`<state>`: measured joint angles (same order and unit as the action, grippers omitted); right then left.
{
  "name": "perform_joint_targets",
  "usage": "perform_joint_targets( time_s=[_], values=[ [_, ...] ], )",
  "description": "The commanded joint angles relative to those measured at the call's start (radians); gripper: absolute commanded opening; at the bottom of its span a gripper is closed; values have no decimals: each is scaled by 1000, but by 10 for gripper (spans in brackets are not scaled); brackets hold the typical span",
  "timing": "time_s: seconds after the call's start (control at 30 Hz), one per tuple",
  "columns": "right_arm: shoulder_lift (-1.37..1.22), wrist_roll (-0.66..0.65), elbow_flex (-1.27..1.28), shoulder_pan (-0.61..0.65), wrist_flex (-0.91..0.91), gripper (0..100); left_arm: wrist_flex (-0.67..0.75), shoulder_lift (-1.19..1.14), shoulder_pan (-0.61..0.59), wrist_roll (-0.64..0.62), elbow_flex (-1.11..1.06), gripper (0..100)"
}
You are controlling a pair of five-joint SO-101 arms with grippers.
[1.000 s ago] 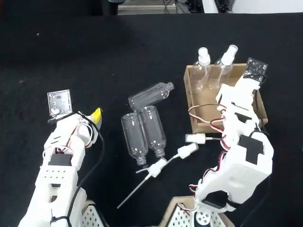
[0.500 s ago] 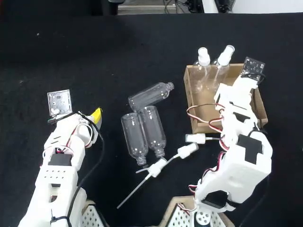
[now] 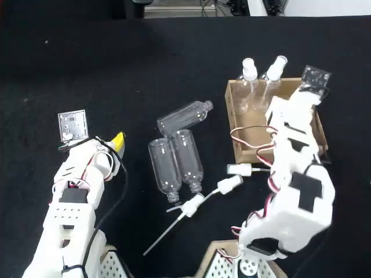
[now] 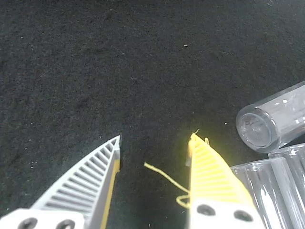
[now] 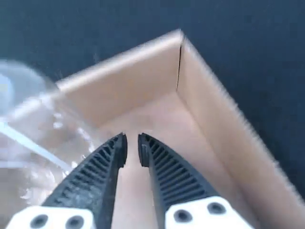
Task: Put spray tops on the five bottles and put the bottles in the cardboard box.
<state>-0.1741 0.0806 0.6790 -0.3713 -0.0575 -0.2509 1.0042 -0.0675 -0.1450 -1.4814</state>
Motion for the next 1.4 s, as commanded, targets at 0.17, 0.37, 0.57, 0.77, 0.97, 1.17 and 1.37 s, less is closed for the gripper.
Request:
perform_joint_targets(
  time_s=[0.17, 0.37, 0.57, 0.77, 0.97, 1.17, 1.37],
  values=[
    [407, -69, 58, -89, 178, 36, 20, 14, -5, -9, 12, 212],
    [611, -180, -24, -160, 603, 126, 17, 14, -8, -9, 12, 212],
    [757, -365, -139, -172, 1108, 126, 15, 14, -10, -9, 12, 212],
    [872, -537, -197, -106, 1444, 127, 14, 15, -13, -9, 12, 212],
    [1006, -563, -197, 195, 1616, 127, 14, 15, -59, -9, 19, 212],
    [1017, -373, -151, 678, 1573, 127, 18, 17, -231, -18, 56, 212],
    [820, -193, -68, 967, 1306, 128, 20, 17, -355, -143, 67, 212]
  ],
)
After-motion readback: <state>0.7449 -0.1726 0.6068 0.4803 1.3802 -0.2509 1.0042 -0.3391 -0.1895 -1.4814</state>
